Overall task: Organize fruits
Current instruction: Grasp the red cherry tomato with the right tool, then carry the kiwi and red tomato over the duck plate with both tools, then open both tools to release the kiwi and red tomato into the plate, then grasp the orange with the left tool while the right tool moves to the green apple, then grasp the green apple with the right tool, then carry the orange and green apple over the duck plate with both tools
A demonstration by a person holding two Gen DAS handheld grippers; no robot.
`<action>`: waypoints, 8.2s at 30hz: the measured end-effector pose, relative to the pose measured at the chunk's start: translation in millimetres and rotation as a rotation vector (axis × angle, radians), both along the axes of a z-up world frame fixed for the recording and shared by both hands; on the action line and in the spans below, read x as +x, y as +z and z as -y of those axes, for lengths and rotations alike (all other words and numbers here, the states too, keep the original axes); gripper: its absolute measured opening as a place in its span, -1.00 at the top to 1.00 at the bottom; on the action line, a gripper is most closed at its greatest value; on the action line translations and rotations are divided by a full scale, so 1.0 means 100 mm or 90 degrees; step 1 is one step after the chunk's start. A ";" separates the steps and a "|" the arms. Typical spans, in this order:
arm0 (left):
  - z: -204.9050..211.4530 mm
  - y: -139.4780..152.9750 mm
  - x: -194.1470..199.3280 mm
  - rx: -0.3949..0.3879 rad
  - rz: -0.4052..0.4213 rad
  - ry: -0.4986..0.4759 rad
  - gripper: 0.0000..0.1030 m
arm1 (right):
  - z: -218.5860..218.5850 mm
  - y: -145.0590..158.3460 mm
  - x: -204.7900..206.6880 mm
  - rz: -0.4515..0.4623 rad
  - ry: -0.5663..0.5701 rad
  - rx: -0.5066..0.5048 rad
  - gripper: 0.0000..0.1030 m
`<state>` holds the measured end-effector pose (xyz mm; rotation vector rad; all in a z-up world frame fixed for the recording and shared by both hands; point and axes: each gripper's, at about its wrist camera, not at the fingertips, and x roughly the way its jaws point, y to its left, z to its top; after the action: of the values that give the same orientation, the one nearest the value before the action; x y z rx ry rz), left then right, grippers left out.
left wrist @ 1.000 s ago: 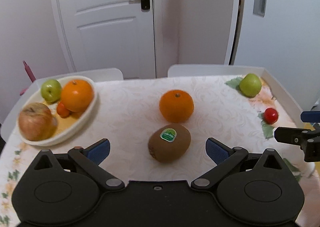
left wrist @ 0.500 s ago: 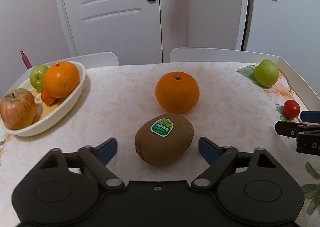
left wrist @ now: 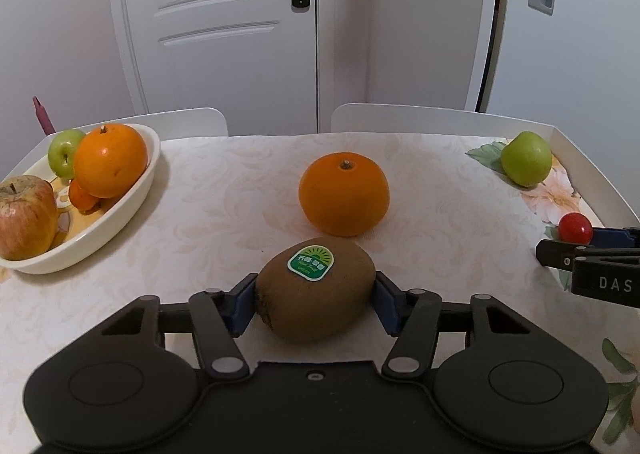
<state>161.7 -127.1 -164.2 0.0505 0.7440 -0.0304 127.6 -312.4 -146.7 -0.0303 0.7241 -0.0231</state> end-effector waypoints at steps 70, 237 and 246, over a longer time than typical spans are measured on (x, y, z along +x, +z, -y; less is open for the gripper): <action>-2.74 1.04 0.42 -0.093 0.032 0.102 -0.19 | -2.86 1.07 0.77 0.038 0.111 0.037 0.12; 0.25 0.25 0.52 0.046 -0.022 0.014 -0.23 | 0.24 0.32 1.03 -0.049 0.121 0.016 -0.33; 0.07 0.48 0.32 0.023 -0.001 0.033 -0.23 | -0.12 0.62 0.86 -0.027 0.154 0.044 -0.33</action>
<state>194.1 -134.2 -116.1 0.0649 0.7475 0.0327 213.9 -300.3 -84.6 -0.0529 0.7585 0.2338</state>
